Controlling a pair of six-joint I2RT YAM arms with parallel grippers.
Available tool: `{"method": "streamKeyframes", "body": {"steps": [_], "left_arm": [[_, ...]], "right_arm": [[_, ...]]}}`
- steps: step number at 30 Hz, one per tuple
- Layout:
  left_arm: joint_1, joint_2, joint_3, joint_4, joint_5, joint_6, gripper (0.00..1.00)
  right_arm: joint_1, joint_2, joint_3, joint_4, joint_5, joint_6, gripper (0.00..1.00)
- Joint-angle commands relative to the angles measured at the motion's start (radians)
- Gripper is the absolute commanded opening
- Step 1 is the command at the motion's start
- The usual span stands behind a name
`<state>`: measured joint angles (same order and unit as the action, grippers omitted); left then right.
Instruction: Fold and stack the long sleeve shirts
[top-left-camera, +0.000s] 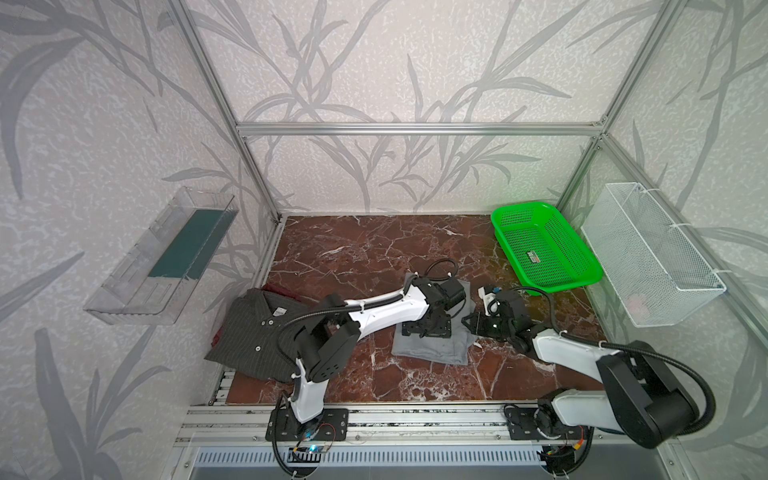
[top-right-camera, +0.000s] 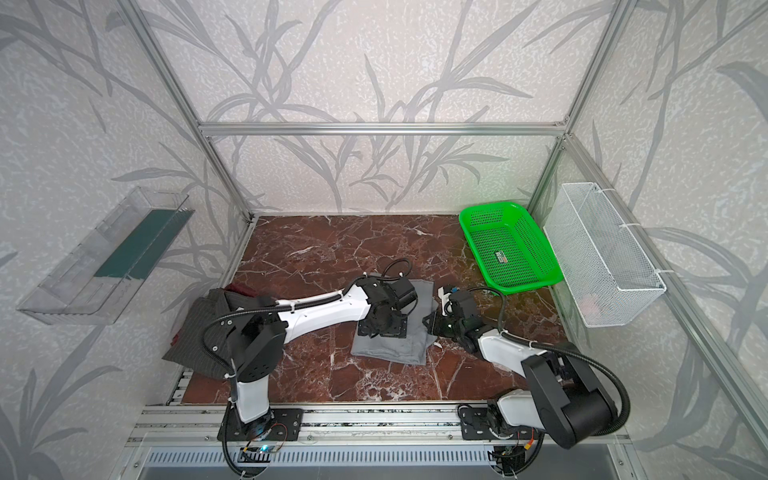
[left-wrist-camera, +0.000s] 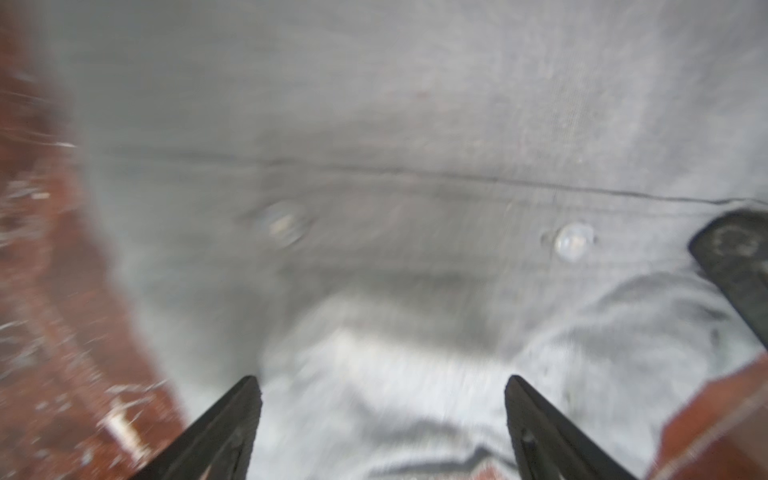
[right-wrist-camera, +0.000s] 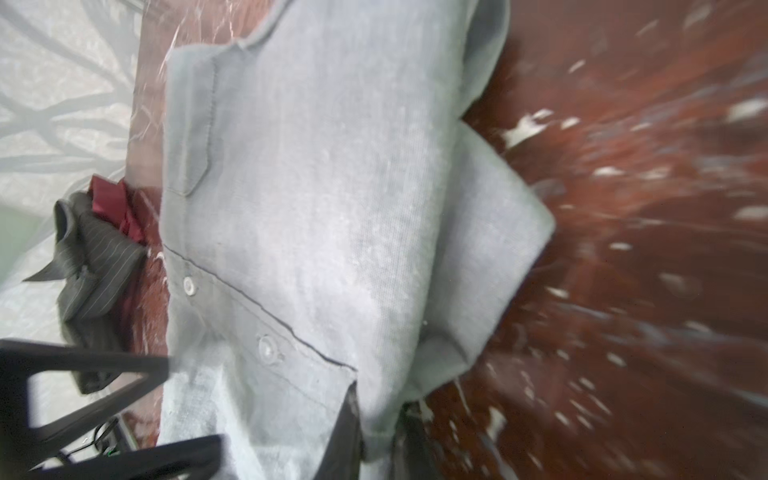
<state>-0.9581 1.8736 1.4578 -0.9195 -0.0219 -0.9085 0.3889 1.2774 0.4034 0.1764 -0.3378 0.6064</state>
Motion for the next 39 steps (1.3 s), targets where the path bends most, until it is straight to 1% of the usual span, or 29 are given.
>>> {"method": "streamKeyframes", "body": {"steps": [1, 4, 7, 11, 16, 19, 23, 26, 29, 33, 34, 36, 39], "left_arm": [[0.007, -0.117, 0.027, -0.104, -0.064, 0.005, 0.92], [0.015, -0.187, 0.05, -0.136, -0.077, 0.007, 0.92], [0.024, -0.264, 0.059, -0.145, -0.087, 0.009, 0.92], [0.034, -0.382, 0.018, -0.081, -0.09, 0.02, 0.92], [0.06, -0.486, -0.009, -0.055, -0.052, 0.032, 0.92], [0.076, -0.533, -0.044, -0.043, -0.039, 0.053, 0.92], [0.123, -0.61, -0.163, 0.034, 0.052, 0.053, 0.92], [0.162, -0.673, -0.267, 0.096, 0.124, 0.045, 0.92], [0.184, -0.73, -0.359, 0.147, 0.171, 0.04, 0.92], [0.227, -0.8, -0.445, 0.155, 0.191, 0.048, 0.92], [0.242, -0.821, -0.469, 0.157, 0.194, 0.054, 0.92], [0.274, -0.864, -0.509, 0.156, 0.207, 0.058, 0.92], [0.324, -0.925, -0.55, 0.133, 0.223, 0.074, 0.92]], "right_arm": [[-0.004, -0.099, 0.077, -0.25, 0.109, -0.057, 0.0], [-0.004, -0.165, 0.154, -0.427, 0.133, -0.107, 0.0], [-0.004, -0.259, 0.251, -0.62, 0.202, -0.172, 0.0], [-0.005, -0.373, 0.388, -0.812, 0.292, -0.243, 0.0], [-0.005, -0.369, 0.623, -1.08, 0.361, -0.362, 0.0], [0.008, -0.357, 0.713, -1.181, 0.448, -0.408, 0.0], [0.064, -0.253, 0.814, -1.311, 0.611, -0.465, 0.0], [0.096, -0.17, 0.861, -1.366, 0.69, -0.485, 0.0], [0.165, -0.099, 0.885, -1.362, 0.763, -0.455, 0.0], [0.319, 0.073, 0.949, -1.397, 0.909, -0.379, 0.0], [0.354, 0.123, 0.979, -1.409, 0.92, -0.356, 0.0], [0.398, 0.213, 1.058, -1.452, 0.908, -0.304, 0.0], [0.489, 0.323, 1.151, -1.459, 0.929, -0.269, 0.0]]}}
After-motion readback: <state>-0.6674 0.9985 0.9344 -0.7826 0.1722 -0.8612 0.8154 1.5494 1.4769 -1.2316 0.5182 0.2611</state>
